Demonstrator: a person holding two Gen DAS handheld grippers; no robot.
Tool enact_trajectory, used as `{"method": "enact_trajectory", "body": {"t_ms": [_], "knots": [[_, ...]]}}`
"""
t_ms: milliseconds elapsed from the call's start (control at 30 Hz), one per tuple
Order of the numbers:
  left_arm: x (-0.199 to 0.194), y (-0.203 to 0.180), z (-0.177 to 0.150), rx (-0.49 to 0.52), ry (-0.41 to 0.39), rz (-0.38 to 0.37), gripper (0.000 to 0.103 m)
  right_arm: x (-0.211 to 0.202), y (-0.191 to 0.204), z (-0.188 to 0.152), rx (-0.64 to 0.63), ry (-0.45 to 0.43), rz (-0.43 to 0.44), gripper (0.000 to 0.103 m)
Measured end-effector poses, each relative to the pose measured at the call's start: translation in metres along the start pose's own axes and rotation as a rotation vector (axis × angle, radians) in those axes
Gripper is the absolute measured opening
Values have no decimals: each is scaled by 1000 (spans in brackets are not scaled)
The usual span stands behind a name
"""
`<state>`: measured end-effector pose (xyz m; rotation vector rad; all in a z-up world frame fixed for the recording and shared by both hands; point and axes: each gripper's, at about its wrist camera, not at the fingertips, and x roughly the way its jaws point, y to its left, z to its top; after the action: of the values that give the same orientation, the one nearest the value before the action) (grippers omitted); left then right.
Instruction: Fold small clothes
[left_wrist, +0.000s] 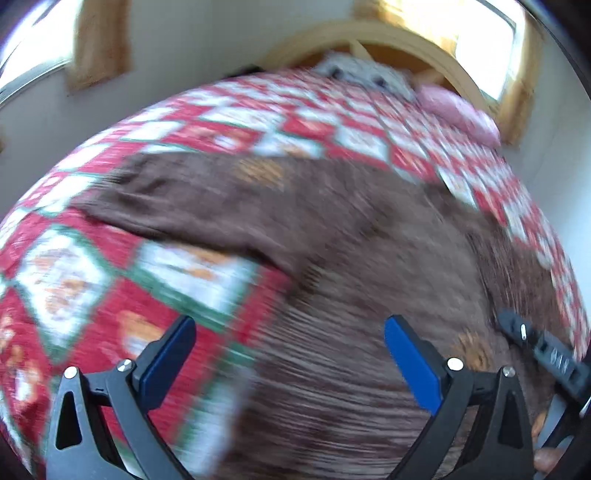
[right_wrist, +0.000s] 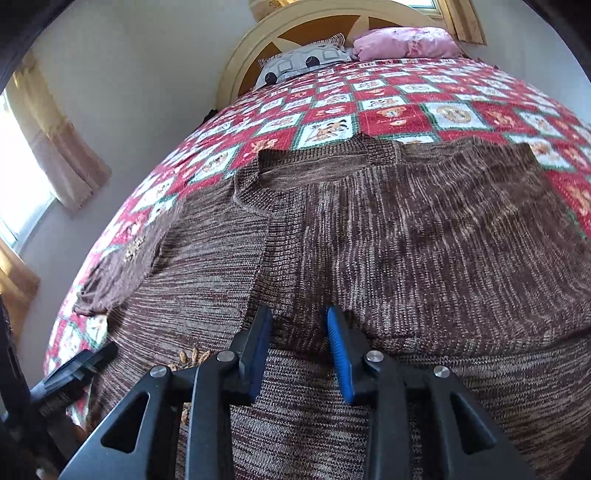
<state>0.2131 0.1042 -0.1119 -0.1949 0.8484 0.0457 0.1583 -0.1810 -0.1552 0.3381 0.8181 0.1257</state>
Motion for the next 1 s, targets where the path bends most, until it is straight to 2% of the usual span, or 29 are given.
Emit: {"method": "enact_trajectory", "body": {"t_ms": [67, 133, 200, 333, 400, 433, 567, 633, 667, 700, 733, 767, 800, 833, 900, 1000], "knots": [[-7, 39, 17, -113, -54, 43, 103, 2, 1, 2, 2, 0, 3, 33], [-6, 72, 31, -228, -68, 65, 103, 2, 1, 2, -5, 1, -4, 33], [3, 111, 45, -381, -63, 66, 103, 2, 2, 2, -13, 2, -11, 34], [33, 149, 62, -540, -33, 80, 103, 2, 4, 1, -23, 4, -15, 36], [49, 153, 65, -558, 0, 66, 103, 3, 4, 1, -24, 4, -16, 36], [52, 151, 68, -543, -14, 80, 103, 3, 4, 2, -23, 5, -15, 36], [57, 146, 72, -520, -63, 40, 99, 3, 4, 1, -23, 4, -15, 36], [58, 146, 70, -514, -81, 29, 81, 3, 4, 1, -23, 4, -15, 36], [59, 148, 71, -513, -86, 32, 75, 3, 4, 1, -23, 4, -15, 36], [58, 150, 69, -509, -96, 43, 62, 3, 4, 1, -23, 4, -15, 36], [57, 152, 68, -508, -102, 53, 44, 3, 4, 1, -22, 4, -15, 36], [57, 156, 67, -520, -103, 58, 35, 3, 4, 1, -22, 4, -15, 36], [55, 161, 65, -541, -102, 50, 18, 3, 4, 1, -22, 4, -15, 36], [55, 165, 64, -560, -100, 26, 11, 3, 4, 1, -22, 4, -15, 36], [56, 171, 63, -577, -98, -6, 10, 3, 5, 1, -21, 4, -14, 36], [56, 162, 68, -531, -94, 31, 9, 3, 4, 1, -20, 4, -13, 36]]}}
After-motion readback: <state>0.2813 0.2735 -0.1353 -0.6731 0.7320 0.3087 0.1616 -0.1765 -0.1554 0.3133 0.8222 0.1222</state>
